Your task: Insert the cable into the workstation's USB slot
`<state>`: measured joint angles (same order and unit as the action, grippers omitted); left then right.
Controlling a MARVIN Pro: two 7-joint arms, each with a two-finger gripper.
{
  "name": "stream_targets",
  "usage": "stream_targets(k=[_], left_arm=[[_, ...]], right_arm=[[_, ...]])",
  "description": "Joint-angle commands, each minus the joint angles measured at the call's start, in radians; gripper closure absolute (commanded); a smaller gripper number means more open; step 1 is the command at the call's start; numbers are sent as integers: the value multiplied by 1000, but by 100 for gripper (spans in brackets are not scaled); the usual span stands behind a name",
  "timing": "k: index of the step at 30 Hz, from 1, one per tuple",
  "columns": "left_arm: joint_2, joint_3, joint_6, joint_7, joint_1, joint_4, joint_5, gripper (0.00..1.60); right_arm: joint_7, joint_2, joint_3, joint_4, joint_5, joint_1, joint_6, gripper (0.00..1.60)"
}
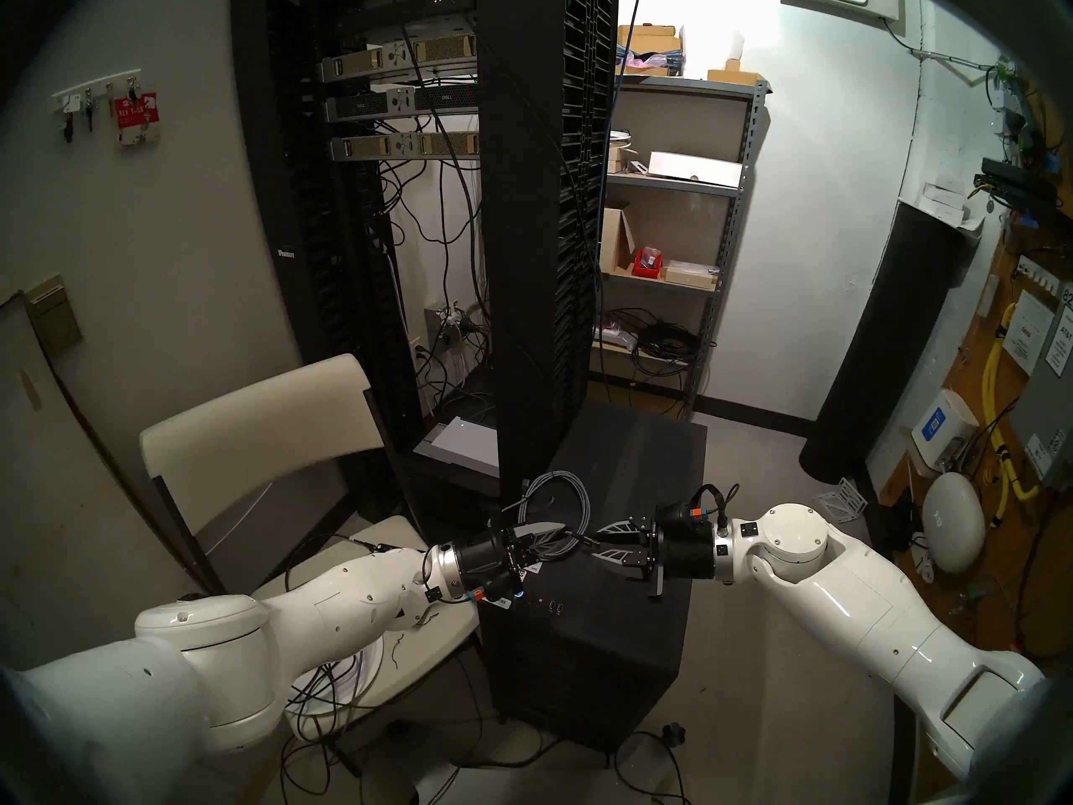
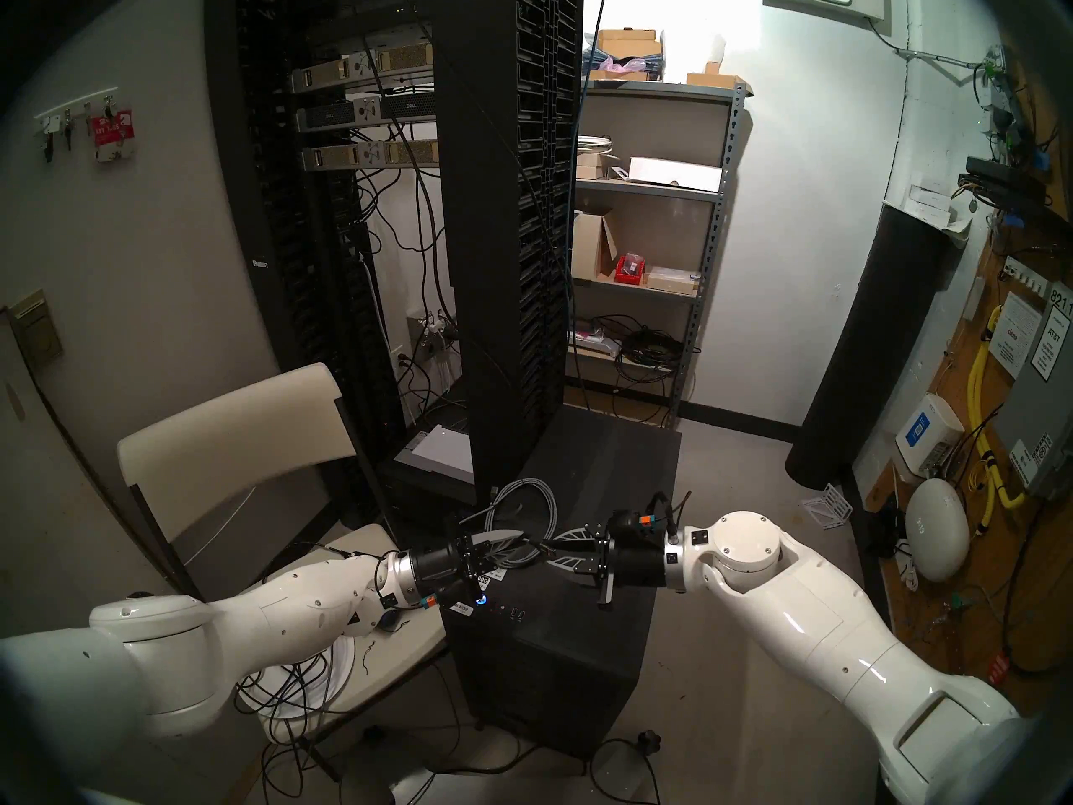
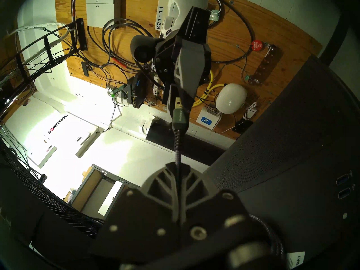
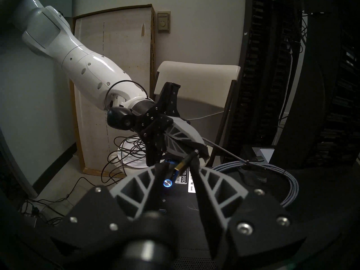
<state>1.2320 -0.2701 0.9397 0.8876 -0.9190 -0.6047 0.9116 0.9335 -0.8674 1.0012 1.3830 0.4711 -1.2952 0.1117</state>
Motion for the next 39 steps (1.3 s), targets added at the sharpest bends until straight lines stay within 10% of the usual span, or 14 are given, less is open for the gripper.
stream_targets(k=[1, 12, 17, 39], left_arm=[[16, -33, 9, 108, 2, -5, 18, 160], [19, -93, 14, 100, -16, -14, 47, 160], [19, -120, 20, 85, -22, -17, 58, 160], [30, -201, 20, 75, -50, -7, 128, 160]], right_arm=[[-4, -7, 14, 11, 11, 14, 4, 68], [-2, -9, 12, -3, 14, 8, -29, 81], [-2, -14, 15, -11, 15, 7, -29, 53], [3, -16, 30, 1, 16, 7, -24, 85]])
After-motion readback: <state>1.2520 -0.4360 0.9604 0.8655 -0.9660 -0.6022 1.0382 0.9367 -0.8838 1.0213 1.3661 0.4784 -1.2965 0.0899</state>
